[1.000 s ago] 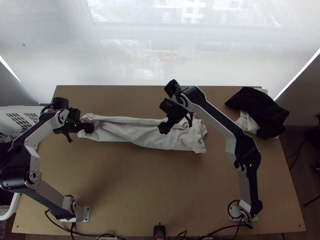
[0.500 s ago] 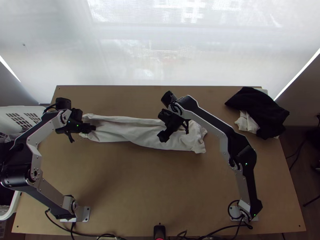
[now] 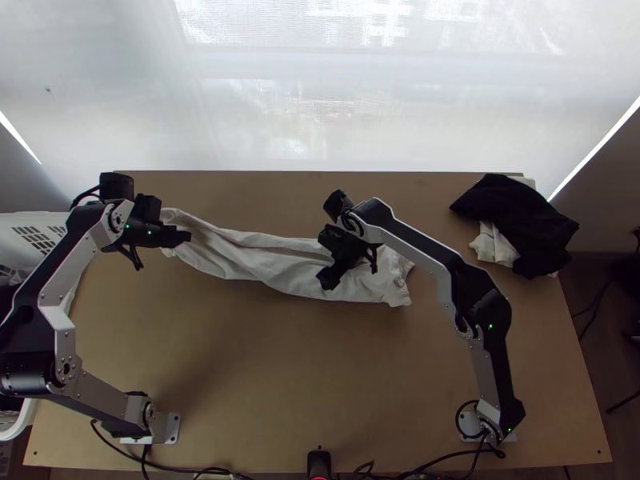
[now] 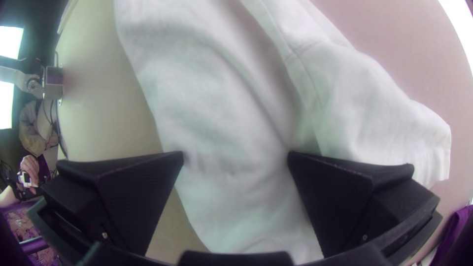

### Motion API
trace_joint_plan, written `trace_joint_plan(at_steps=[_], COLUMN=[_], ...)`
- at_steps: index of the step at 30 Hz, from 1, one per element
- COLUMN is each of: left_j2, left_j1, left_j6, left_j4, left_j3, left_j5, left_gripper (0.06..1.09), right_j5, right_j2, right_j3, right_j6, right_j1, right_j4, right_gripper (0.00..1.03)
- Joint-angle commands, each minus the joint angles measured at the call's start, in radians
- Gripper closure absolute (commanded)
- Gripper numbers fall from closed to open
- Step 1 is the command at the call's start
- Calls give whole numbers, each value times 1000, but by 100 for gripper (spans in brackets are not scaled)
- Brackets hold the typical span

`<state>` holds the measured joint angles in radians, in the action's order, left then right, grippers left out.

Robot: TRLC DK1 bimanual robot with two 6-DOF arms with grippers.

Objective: Fold the t-shirt

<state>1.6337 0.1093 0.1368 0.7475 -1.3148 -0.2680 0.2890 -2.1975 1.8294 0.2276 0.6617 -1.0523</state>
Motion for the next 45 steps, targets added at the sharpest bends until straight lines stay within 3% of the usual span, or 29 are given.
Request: trace_joint_plan(at_steps=[1, 9, 18, 35, 45], left_j2=[-103, -166, -187, -74, 92], left_j1=[-53, -197, -310, -566, -712], left_j6=[-48, -126, -181, -206, -235], left_j4=[42, 42, 23, -69, -180], left_j3=[-97, -208, -208, -248, -301], left_j5=[-91, -139, -137, -137, -134], left_gripper=[105, 105, 105, 105, 105], right_j5=[-2, -2, -2, 2, 2], right_j2=[-18, -15, 162, 507, 670], right_j3=[-22, -41, 36, -116, -251], right_j6=[-2, -2, -7, -24, -31], right_j1=[-4, -7, -50, -356, -468], right_j4=[11, 29, -44, -104, -103], right_gripper=[4, 4, 4, 4, 4])
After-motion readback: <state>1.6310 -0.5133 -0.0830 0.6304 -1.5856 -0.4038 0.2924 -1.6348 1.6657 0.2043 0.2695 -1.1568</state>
